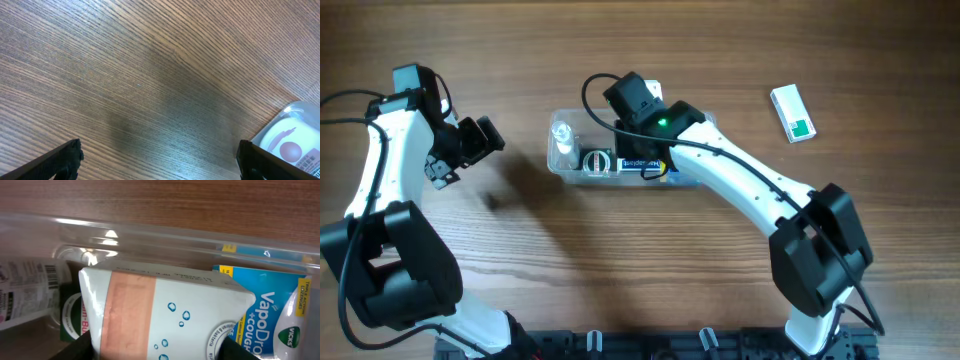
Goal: Pack container
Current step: 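Lower bandage pack into container beside VapoDrops box and release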
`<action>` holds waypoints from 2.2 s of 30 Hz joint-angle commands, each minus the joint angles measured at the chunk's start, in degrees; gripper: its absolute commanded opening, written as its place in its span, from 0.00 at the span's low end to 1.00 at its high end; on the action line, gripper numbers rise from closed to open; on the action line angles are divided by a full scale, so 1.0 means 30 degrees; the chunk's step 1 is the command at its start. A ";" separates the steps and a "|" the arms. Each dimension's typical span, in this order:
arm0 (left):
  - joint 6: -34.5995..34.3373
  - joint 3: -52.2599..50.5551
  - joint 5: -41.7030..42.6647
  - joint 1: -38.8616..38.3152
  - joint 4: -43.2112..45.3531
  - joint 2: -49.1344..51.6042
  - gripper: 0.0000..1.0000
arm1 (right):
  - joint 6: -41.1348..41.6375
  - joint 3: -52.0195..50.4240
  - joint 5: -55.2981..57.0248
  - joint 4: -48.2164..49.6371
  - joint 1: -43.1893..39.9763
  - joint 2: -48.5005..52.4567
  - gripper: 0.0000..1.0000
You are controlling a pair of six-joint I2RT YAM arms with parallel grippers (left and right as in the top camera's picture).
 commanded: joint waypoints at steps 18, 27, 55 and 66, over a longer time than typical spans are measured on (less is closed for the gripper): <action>-0.0168 -0.0124 -0.0044 0.0036 0.0000 -0.0488 1.00 | 0.0211 0.0313 -0.0583 0.0044 -0.0007 0.0984 0.65; -0.0168 -0.0117 -0.0044 0.0036 0.0000 -0.0488 1.00 | 0.0219 0.0291 -0.1195 -0.0408 -0.0007 0.0947 0.12; -0.0168 -0.0124 -0.0044 0.0036 0.0000 -0.0488 1.00 | 0.0772 -0.2288 -0.0182 0.1894 -0.0080 0.1231 0.04; -0.0168 -0.0124 -0.0044 0.0036 0.0000 -0.0488 1.00 | 0.0780 -0.2295 -0.0175 0.1953 -0.0080 0.1596 0.04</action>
